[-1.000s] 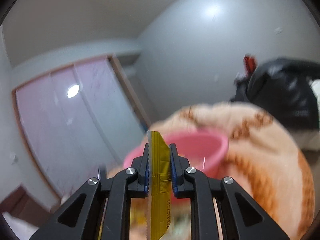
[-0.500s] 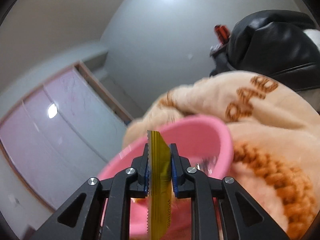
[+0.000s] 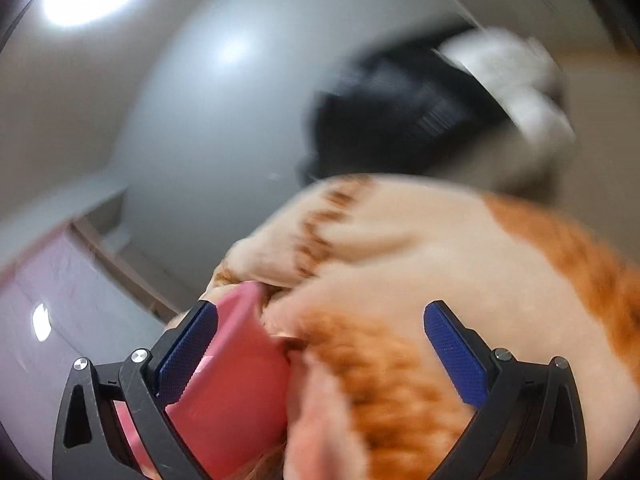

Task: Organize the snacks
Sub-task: 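Reach the left gripper to the yellow-and-purple packet and grasp it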

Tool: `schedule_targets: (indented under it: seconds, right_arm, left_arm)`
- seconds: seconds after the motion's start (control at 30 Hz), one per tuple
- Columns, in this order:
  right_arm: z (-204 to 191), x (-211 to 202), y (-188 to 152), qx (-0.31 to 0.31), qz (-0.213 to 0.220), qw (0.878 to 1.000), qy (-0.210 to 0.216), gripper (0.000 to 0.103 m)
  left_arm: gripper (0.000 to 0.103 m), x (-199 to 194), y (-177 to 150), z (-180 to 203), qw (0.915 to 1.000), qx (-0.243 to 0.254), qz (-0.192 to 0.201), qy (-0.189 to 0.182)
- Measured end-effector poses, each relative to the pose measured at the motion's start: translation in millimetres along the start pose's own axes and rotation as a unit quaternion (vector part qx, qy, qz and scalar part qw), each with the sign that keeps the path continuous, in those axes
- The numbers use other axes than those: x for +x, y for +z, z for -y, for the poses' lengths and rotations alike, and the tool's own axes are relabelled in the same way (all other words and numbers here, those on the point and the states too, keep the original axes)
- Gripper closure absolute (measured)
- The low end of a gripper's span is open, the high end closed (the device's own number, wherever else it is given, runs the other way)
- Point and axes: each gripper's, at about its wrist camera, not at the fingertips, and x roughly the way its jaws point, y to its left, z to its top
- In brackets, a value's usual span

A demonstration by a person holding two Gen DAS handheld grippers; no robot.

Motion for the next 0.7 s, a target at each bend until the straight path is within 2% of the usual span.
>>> schedule_targets:
  seconds: [0.07,0.13,0.23,0.3,0.37,0.47,0.5,0.53,0.57,0.6,0.67,0.7]
  right_arm:
    - [2.2,-5.5,2.8,0.004,0.011,1.000,0.010,0.000]
    - [-4.1,-6.9,-1.0,-0.010,0.017,1.000,0.003,0.000]
    - [-7.7,-1.2,-2.1,-0.021,0.006,1.000,-0.014,0.000]
    - [-5.3,0.2,-3.1,-0.018,0.009,1.000,-0.010,0.000]
    - [-3.0,0.0,-6.4,-0.015,0.012,1.000,-0.005,0.000]
    - [-1.5,2.7,-7.3,-0.014,0.012,1.000,-0.005,0.000]
    - [-1.5,2.6,-7.3,-0.014,0.012,1.000,-0.005,0.000]
    - [-1.4,2.3,-7.4,-0.014,0.013,1.000,-0.004,0.000]
    - [-1.5,2.3,-7.9,-0.013,0.013,1.000,-0.004,0.000]
    - [-1.3,2.1,-7.9,-0.013,0.014,1.000,-0.004,0.000]
    - [-1.5,2.1,-7.7,-0.013,0.014,1.000,-0.004,0.000]
    - [-1.4,2.1,-7.7,-0.013,0.014,1.000,-0.004,0.000]
  left_arm:
    - [0.001,-5.5,-4.1,9.2,0.9995,0.030,0.003,-0.004]
    - [0.001,-12.8,-10.6,20.2,0.9975,0.070,0.003,-0.012]
    - [0.001,-19.8,-25.4,33.2,0.9912,0.126,-0.026,-0.030]
    - [0.001,-19.7,-37.5,37.2,0.9829,0.158,-0.071,-0.063]
    - [0.001,-22.3,-42.9,41.2,0.9774,0.177,-0.089,-0.074]
    - [0.001,-35.0,-48.6,50.5,0.9632,0.209,-0.111,-0.127]
    - [0.001,-44.4,-51.1,55.9,0.9532,0.225,-0.122,-0.160]
    - [0.001,-50.8,-52.9,59.1,0.9474,0.236,-0.125,-0.176]
    - [0.001,-63.0,-57.3,66.9,0.9350,0.265,-0.126,-0.199]
    - [0.001,-69.4,-60.8,71.5,0.9275,0.284,-0.126,-0.208]
    - [0.001,-84.4,-76.5,86.8,0.9010,0.344,-0.132,-0.229]
    - [0.001,-87.3,-87.6,94.7,0.8827,0.375,-0.146,-0.242]
